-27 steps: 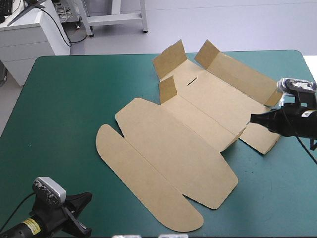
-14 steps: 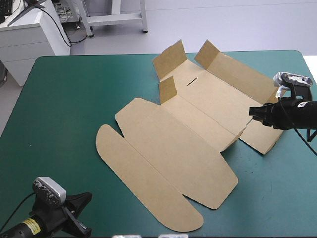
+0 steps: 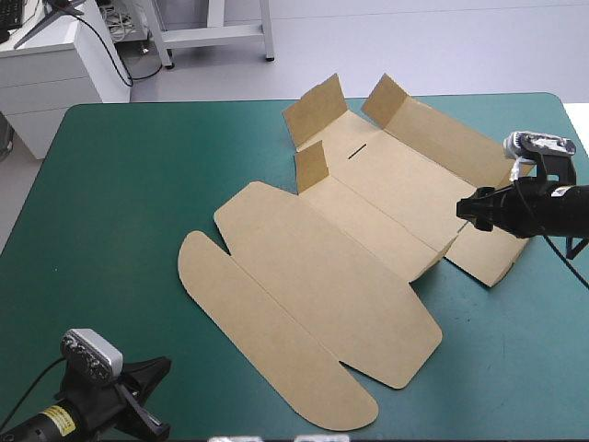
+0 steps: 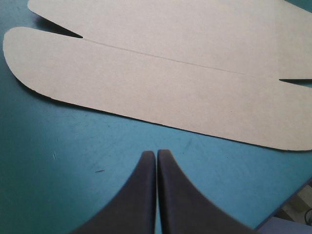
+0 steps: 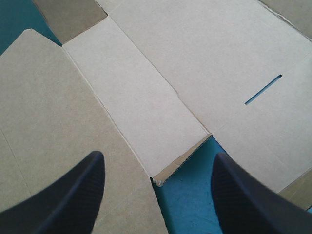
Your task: Fold the box
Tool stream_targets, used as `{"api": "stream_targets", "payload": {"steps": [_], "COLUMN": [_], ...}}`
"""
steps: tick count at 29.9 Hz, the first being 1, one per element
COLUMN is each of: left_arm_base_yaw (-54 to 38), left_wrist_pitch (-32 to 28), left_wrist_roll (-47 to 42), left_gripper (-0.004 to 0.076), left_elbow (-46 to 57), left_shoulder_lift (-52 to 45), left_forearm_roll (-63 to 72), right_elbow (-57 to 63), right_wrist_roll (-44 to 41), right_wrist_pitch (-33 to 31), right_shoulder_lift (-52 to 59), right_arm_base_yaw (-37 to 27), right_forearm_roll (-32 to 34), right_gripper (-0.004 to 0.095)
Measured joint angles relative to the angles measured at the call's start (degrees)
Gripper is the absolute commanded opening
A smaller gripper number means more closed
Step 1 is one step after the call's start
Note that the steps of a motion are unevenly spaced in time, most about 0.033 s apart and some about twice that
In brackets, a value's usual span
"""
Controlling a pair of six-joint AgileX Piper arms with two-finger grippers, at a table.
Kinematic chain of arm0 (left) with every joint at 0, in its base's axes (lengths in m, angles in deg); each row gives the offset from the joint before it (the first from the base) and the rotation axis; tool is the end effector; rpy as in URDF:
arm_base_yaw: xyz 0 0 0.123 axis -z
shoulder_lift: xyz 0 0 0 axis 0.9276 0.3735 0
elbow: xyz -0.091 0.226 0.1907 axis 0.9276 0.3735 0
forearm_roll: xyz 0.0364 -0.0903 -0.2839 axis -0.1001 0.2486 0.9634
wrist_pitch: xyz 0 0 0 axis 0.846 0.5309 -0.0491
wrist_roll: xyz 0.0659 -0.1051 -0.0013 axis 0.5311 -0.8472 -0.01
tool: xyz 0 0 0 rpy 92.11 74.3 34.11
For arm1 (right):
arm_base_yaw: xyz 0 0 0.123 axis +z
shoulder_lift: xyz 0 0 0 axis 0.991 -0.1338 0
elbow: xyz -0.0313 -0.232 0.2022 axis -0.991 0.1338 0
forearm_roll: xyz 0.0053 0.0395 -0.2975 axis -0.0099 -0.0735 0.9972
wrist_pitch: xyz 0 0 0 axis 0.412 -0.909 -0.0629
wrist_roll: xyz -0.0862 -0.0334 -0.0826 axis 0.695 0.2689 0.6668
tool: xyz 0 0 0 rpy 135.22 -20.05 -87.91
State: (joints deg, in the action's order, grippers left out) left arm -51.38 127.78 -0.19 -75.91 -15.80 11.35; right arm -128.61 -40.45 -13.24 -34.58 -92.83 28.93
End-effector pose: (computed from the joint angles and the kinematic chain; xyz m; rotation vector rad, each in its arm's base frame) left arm 0.0776 -0.0621 0.2792 0.5785 2.0942 -0.4487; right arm 0.2895 0.0011 0.3949 -0.0398 2.4068 0.4454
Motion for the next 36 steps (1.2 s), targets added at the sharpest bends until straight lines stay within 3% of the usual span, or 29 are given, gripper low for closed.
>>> {"api": "stream_targets", "payload": {"steps": [3,10,15,24,36], "left_arm_base_yaw": [0.00,0.00,0.00,0.00,0.00], "left_wrist_pitch": [0.00,0.00,0.00,0.00,0.00], "left_wrist_roll": [0.00,0.00,0.00,0.00,0.00], "left_gripper": [-0.0008,-0.0008,-0.0008,-0.0008,-0.0008], "left_elbow": [0.00,0.00,0.00,0.00,0.00], "left_shoulder_lift": [0.00,0.00,0.00,0.00,0.00], "left_forearm_roll": [0.00,0.00,0.00,0.00,0.00], "right_elbow": [0.00,-0.17,-0.17,-0.17,-0.19], "right_wrist_roll": [-1.39,-18.03,-23.70,-27.90,-33.69], "right_wrist_pitch": [-0.26,-4.93,-7.07,-6.87,-2.24], "right_shoulder_lift": [-0.12,-3.80,-10.15,-17.31,-24.87], "right_arm_base_yaw": [0.00,0.00,0.00,0.21,7.40], "right_forearm_roll": [-0.17,3.51,1.82,-1.31,4.25], "right_gripper": [0.0591,0.0590,0.0590,0.0590,0.0590]}}
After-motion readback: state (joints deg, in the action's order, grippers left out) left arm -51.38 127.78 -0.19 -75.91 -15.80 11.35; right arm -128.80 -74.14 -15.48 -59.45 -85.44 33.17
